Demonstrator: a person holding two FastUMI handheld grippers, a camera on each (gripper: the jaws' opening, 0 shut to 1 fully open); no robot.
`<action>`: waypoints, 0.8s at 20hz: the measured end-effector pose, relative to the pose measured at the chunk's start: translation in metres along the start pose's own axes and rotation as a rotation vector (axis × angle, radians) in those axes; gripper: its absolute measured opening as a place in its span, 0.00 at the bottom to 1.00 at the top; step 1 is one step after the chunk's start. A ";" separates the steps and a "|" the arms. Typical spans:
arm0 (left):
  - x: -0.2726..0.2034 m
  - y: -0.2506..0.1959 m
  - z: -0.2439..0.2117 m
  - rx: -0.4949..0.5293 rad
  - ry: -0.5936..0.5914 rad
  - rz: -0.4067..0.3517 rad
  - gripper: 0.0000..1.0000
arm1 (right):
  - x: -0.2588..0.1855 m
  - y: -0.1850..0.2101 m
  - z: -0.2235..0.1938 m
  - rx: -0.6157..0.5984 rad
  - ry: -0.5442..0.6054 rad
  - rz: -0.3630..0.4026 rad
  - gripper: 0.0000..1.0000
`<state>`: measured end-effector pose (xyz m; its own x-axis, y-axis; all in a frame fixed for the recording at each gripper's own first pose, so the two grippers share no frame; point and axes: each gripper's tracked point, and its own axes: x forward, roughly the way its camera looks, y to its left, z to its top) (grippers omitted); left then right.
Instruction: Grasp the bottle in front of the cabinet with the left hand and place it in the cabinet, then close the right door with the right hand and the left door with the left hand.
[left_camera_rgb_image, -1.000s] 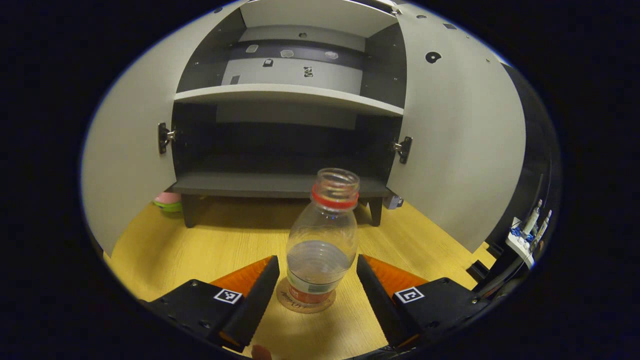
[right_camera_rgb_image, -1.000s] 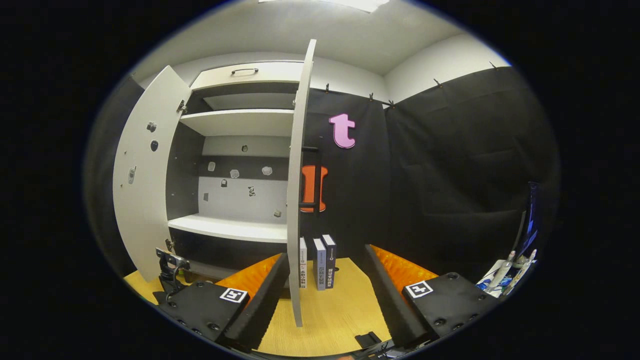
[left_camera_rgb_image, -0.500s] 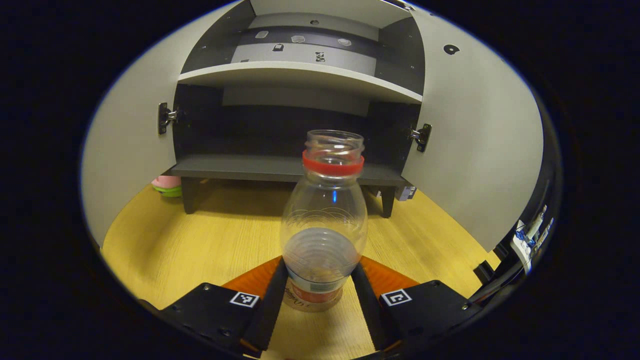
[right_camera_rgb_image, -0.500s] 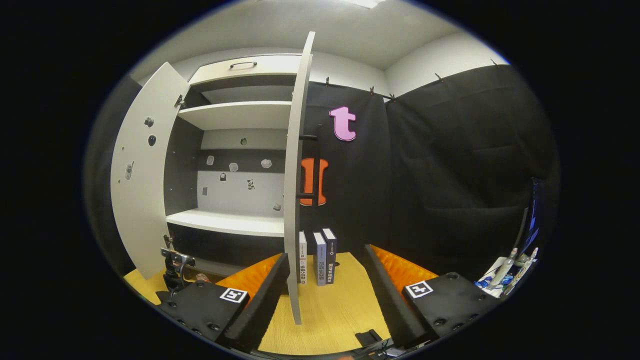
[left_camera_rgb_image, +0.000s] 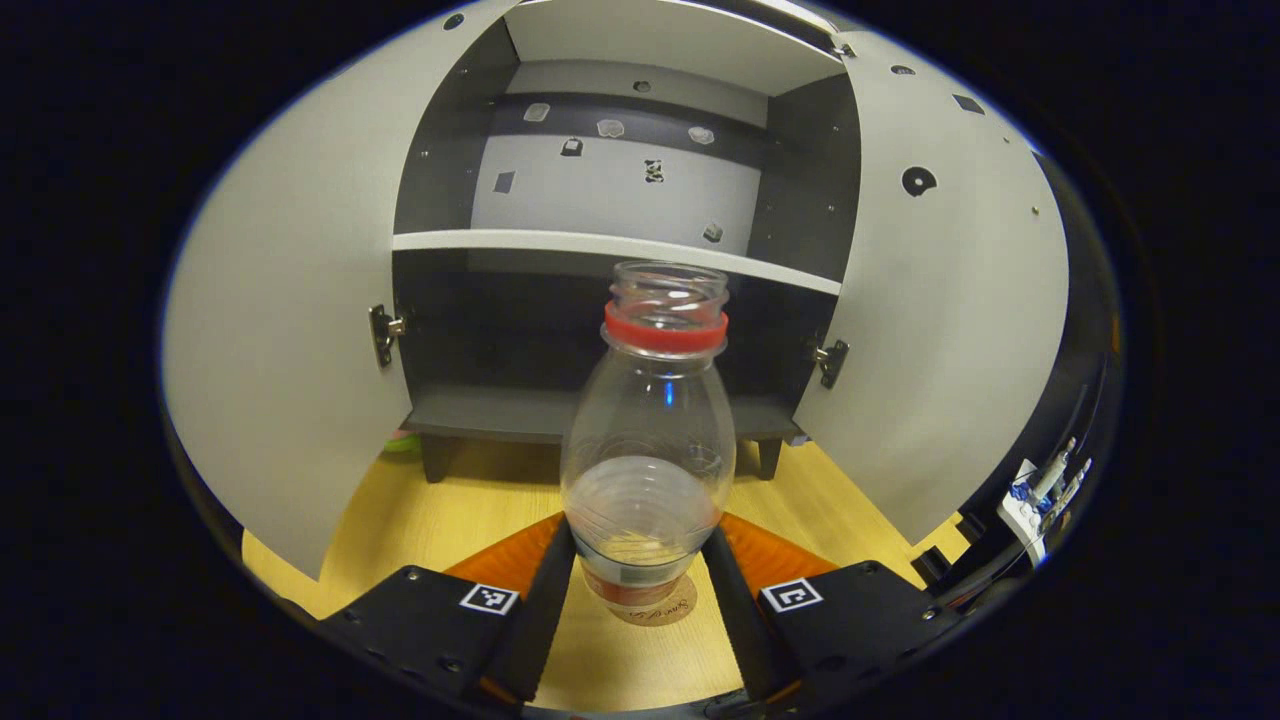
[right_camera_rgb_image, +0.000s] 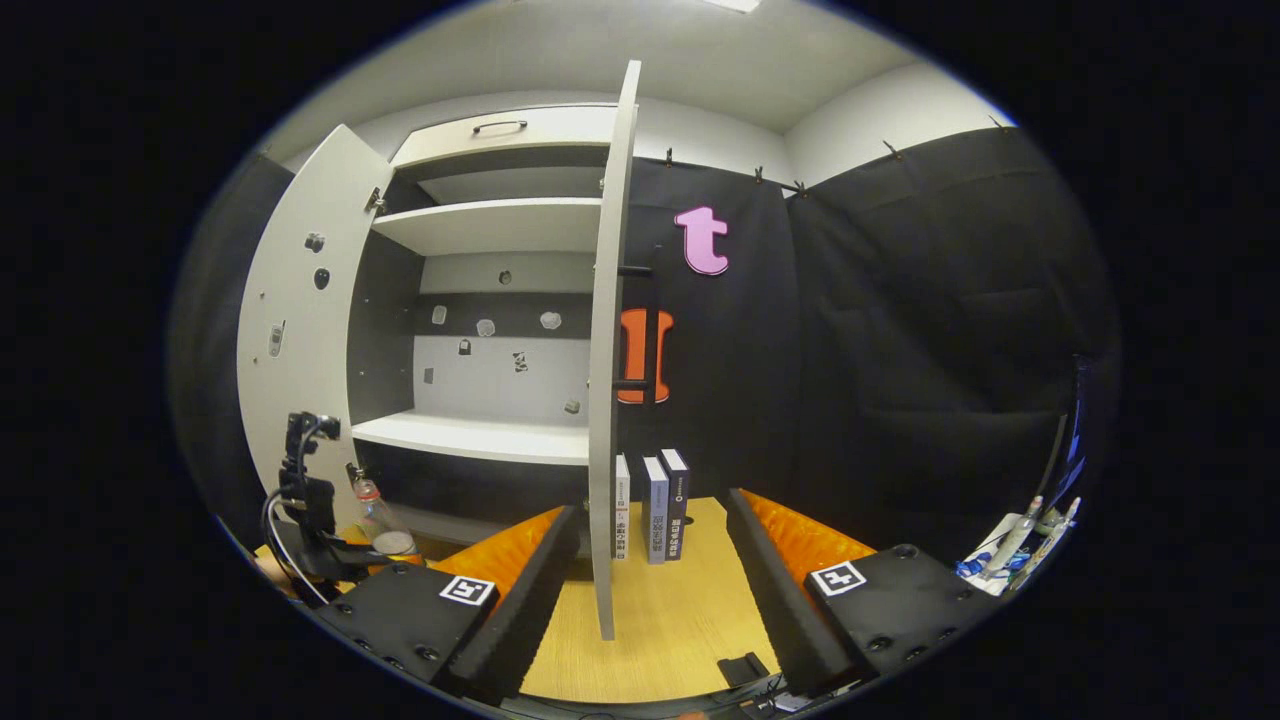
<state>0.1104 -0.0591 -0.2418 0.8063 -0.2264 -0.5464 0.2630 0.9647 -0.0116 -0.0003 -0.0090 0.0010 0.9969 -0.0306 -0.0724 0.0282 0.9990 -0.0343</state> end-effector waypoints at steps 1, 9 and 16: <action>-0.007 0.004 0.014 0.005 -0.009 0.004 0.74 | -0.002 -0.001 -0.001 0.007 0.000 -0.002 0.98; -0.028 -0.008 0.134 0.024 -0.101 -0.074 0.74 | -0.007 -0.008 0.004 0.017 -0.014 -0.008 0.98; -0.015 -0.009 0.216 0.074 -0.187 -0.070 0.74 | -0.004 -0.017 0.006 0.027 -0.026 -0.029 0.98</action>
<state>0.2104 -0.0933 -0.0522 0.8671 -0.3203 -0.3816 0.3547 0.9347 0.0213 -0.0041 -0.0257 0.0083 0.9972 -0.0587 -0.0462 0.0584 0.9983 -0.0086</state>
